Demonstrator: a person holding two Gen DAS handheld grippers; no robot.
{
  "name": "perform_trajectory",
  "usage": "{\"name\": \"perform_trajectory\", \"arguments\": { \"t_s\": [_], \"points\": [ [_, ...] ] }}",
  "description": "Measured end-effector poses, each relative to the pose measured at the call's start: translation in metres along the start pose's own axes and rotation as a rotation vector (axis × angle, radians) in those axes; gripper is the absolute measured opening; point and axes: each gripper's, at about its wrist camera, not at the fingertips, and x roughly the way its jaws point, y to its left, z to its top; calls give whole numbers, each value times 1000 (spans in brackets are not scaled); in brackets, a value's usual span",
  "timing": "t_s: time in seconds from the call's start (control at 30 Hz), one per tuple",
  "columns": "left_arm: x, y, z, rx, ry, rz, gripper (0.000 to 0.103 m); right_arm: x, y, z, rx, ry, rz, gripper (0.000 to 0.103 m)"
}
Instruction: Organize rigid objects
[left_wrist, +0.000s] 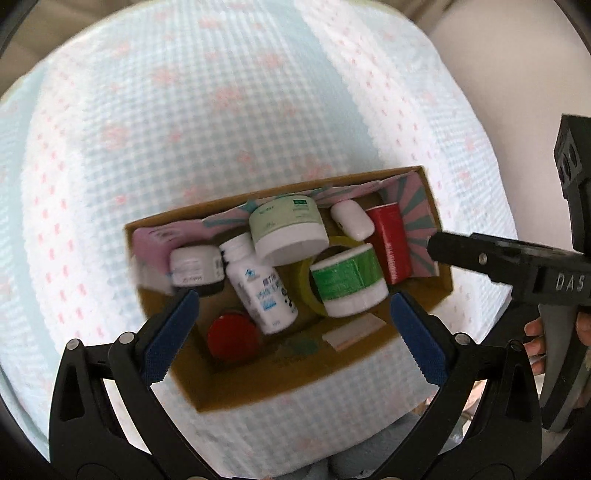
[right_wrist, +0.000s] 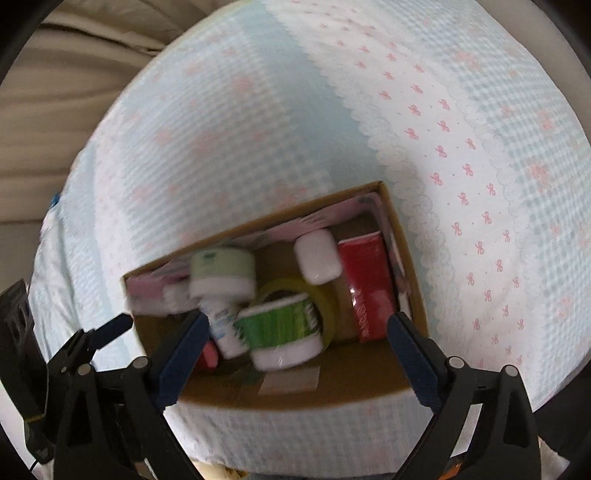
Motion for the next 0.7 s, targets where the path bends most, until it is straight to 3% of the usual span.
{"name": "perform_trajectory", "arguments": {
  "t_s": [0.27, 0.43, 0.53, 0.7],
  "points": [
    [-77, -18, -36, -84, -136, 60, 103, -62, 11, -43, -134, -84, -12, 96],
    [-126, -49, -61, -119, -237, 139, 103, -109, 5, -65, -194, -151, -21, 96],
    [-160, -74, -78, -152, -329, 165, 103, -145, -1, -77, -233, -227, -23, 96],
    [-229, -133, -111, -193, -558, 200, 103, -221, -11, -108, -347, -418, -60, 96]
  ]
}}
